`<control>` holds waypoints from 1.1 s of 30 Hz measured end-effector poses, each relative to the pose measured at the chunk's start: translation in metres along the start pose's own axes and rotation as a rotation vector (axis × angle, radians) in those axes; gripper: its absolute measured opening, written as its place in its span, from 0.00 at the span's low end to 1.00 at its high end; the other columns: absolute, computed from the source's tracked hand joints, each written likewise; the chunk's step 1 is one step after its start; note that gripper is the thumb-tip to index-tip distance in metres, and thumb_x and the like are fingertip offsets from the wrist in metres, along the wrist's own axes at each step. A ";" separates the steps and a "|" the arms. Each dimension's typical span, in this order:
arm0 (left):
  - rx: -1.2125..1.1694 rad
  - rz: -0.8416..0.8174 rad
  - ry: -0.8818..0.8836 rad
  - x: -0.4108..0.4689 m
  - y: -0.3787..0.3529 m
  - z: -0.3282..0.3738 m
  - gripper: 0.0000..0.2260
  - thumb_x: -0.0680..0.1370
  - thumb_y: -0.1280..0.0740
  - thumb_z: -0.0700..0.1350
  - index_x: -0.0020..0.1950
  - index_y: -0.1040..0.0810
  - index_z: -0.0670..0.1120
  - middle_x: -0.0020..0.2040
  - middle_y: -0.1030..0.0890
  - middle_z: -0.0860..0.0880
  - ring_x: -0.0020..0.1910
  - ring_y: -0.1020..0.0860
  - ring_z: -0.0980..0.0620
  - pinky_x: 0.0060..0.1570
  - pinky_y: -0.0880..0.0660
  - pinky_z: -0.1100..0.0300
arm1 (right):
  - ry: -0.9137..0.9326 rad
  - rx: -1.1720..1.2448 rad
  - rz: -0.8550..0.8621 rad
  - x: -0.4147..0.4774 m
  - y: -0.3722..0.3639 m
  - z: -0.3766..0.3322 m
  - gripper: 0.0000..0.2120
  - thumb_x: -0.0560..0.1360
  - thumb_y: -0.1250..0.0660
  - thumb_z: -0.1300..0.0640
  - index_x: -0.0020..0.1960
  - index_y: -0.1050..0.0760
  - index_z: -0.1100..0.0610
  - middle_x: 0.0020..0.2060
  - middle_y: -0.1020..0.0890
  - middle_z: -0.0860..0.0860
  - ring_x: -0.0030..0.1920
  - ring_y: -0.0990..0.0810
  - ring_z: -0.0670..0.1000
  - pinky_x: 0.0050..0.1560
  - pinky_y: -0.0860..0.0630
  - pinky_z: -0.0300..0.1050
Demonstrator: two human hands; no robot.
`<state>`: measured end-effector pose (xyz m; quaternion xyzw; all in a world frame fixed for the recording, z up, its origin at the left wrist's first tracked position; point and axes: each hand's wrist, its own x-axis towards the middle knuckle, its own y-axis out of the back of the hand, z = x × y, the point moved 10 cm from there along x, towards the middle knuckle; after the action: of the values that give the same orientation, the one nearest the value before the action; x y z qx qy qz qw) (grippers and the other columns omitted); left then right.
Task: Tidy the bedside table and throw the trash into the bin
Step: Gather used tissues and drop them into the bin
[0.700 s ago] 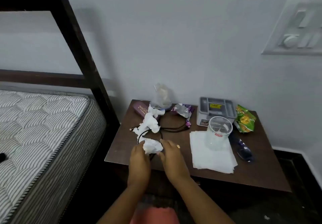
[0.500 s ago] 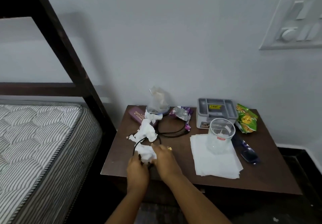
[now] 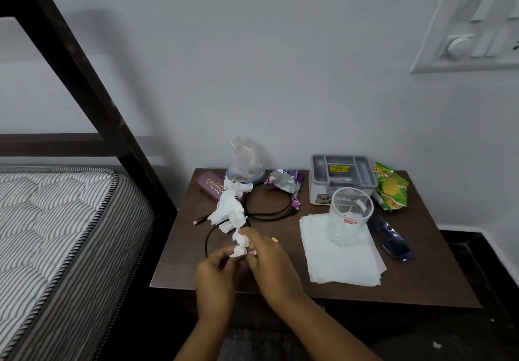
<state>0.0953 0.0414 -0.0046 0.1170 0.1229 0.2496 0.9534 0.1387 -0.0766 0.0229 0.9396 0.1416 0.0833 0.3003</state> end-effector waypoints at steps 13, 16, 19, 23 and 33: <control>-0.667 0.114 0.232 -0.048 -0.018 -0.002 0.02 0.74 0.32 0.39 0.43 0.22 0.40 0.36 0.16 0.44 0.35 0.17 0.52 0.36 0.20 0.63 | 0.070 0.262 0.129 -0.030 0.040 -0.016 0.14 0.72 0.35 0.64 0.46 0.20 0.46 0.45 0.23 0.39 0.49 0.22 0.41 0.48 0.28 0.29; -0.743 0.243 0.279 -0.042 -0.009 -0.015 0.03 0.74 0.31 0.38 0.46 0.22 0.39 0.37 0.17 0.44 0.33 0.18 0.55 0.35 0.21 0.65 | 0.019 0.259 0.186 -0.017 0.036 -0.006 0.11 0.73 0.37 0.67 0.47 0.20 0.54 0.44 0.20 0.42 0.47 0.22 0.39 0.46 0.28 0.27; -0.777 0.309 0.297 -0.033 0.002 -0.024 0.01 0.74 0.32 0.35 0.44 0.23 0.39 0.31 0.16 0.48 0.31 0.18 0.56 0.29 0.23 0.69 | -0.097 0.202 0.206 0.017 0.019 0.010 0.09 0.74 0.35 0.64 0.53 0.21 0.55 0.48 0.20 0.48 0.47 0.21 0.42 0.50 0.23 0.36; -0.692 0.367 0.310 -0.026 0.019 -0.034 0.02 0.74 0.32 0.34 0.42 0.23 0.39 0.39 0.19 0.42 0.38 0.20 0.50 0.26 0.24 0.70 | -0.211 0.142 0.181 0.068 -0.014 0.016 0.20 0.73 0.31 0.56 0.63 0.29 0.56 0.58 0.25 0.53 0.57 0.24 0.52 0.58 0.25 0.49; -0.628 0.329 0.332 -0.011 0.026 -0.050 0.02 0.74 0.33 0.33 0.43 0.24 0.38 0.42 0.20 0.39 0.42 0.21 0.43 0.26 0.23 0.68 | -0.338 0.013 0.341 0.082 -0.018 0.034 0.04 0.74 0.35 0.62 0.49 0.27 0.58 0.50 0.25 0.52 0.51 0.24 0.55 0.45 0.28 0.46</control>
<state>0.0598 0.0664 -0.0419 -0.2044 0.1729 0.4402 0.8571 0.2204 -0.0551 -0.0094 0.9524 -0.0710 -0.0266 0.2953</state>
